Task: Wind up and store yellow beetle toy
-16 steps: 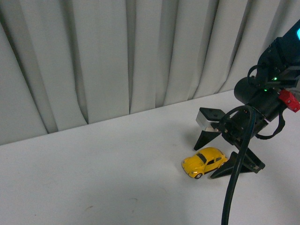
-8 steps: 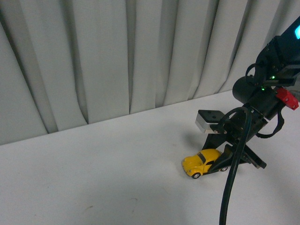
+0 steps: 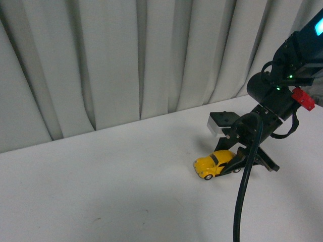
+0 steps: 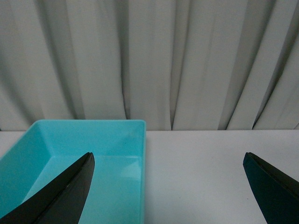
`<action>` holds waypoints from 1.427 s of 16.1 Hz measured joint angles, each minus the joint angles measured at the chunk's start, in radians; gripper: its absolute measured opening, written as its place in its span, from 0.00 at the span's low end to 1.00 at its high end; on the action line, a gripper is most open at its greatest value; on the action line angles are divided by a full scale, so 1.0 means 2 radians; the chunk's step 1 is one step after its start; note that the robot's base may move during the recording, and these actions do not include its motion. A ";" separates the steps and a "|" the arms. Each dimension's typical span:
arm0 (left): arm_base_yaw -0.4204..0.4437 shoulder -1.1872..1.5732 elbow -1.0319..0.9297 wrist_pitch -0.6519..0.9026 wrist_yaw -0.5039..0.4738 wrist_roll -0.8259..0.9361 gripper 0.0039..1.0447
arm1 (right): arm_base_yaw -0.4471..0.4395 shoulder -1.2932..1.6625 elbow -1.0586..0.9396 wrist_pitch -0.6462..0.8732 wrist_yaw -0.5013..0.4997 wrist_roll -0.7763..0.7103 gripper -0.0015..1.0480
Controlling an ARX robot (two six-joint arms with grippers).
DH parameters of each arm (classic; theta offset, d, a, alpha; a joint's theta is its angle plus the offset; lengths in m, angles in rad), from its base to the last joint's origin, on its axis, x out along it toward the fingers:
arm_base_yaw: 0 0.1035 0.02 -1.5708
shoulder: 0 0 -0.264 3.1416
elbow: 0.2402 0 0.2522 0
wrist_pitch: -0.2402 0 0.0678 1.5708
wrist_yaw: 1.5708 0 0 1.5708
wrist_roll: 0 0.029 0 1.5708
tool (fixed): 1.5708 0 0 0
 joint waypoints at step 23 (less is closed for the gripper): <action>0.000 0.000 0.000 0.000 0.000 0.000 0.94 | -0.074 -0.034 -0.103 0.048 -0.014 0.000 0.41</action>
